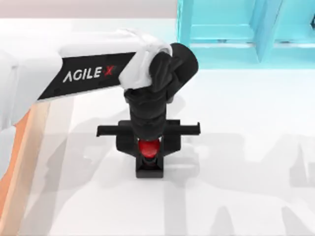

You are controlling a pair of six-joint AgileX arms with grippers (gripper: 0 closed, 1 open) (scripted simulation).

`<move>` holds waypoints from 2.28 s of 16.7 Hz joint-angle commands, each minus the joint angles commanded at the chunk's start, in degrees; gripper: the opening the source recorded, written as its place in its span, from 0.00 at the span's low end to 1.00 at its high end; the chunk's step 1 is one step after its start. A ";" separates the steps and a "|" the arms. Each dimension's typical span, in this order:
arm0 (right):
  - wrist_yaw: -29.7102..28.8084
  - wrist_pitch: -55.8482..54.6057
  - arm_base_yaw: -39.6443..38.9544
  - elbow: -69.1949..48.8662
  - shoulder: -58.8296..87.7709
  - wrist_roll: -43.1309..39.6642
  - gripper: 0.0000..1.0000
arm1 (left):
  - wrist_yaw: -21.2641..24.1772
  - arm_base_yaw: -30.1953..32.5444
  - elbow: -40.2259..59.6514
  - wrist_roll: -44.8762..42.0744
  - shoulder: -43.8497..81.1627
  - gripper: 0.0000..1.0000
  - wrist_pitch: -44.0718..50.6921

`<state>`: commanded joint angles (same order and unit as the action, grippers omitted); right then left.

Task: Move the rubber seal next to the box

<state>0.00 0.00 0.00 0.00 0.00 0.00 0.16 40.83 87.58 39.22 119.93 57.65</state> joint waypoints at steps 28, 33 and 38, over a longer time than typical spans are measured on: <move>0.00 0.00 0.00 0.00 0.00 0.00 1.00 | -0.07 -11.05 -6.52 -10.44 -27.25 0.00 19.63; 0.00 0.00 0.00 0.00 0.00 0.00 1.00 | -0.16 -17.24 -14.57 -16.61 -40.16 0.00 25.20; 0.00 0.00 0.00 0.00 0.00 0.00 1.00 | -0.24 -17.56 -15.14 -17.23 -40.91 0.00 25.70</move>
<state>0.00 0.00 0.00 0.00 0.00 0.00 -0.09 23.26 72.44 21.99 79.02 83.35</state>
